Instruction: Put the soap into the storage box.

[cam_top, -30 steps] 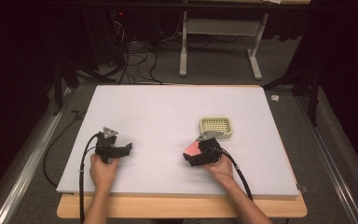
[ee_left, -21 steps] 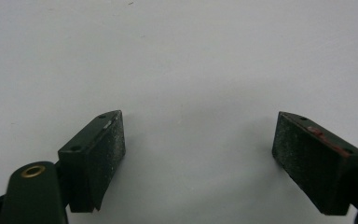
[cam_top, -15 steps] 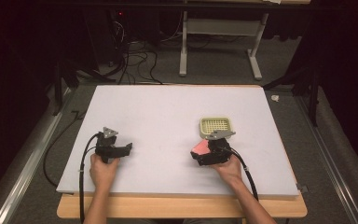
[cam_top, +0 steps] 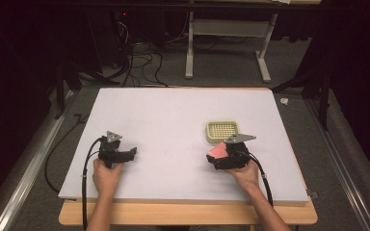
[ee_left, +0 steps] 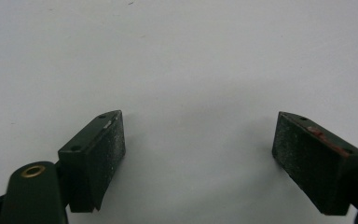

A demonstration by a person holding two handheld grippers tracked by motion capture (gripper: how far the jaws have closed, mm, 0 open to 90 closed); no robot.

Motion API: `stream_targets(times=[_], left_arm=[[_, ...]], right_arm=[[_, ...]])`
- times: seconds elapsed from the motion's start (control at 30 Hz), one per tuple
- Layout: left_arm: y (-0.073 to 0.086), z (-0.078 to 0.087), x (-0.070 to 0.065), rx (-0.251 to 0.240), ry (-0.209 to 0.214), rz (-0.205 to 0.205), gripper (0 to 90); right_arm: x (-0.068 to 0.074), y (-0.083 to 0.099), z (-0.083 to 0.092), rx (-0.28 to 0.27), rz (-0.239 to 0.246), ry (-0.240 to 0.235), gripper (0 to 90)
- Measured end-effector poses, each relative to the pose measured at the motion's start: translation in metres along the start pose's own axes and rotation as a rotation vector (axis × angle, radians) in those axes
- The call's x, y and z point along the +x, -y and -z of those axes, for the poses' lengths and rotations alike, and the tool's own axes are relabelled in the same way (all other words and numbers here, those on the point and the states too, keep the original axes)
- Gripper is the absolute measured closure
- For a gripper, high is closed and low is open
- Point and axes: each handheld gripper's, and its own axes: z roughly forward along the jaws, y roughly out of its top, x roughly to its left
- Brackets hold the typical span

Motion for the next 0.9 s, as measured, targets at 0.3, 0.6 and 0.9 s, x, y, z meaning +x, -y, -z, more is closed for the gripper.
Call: stream_targets(times=[0.3, 0.6, 0.9], left_arm=[[0.000, 0.000, 0.000, 0.000, 0.000, 0.000, 17.5], [0.000, 0.000, 0.000, 0.003, -0.001, -0.002, 17.5], [0.000, 0.000, 0.000, 0.003, -0.001, -0.002, 17.5]], right_arm=[[-0.011, 0.003, 0.013, -0.018, -0.031, 0.017, 13.5], [-0.023, 0.003, 0.020, -0.027, -0.055, 0.028, 13.5], [-0.032, -0.001, 0.022, -0.041, -0.090, 0.013, 13.5]])
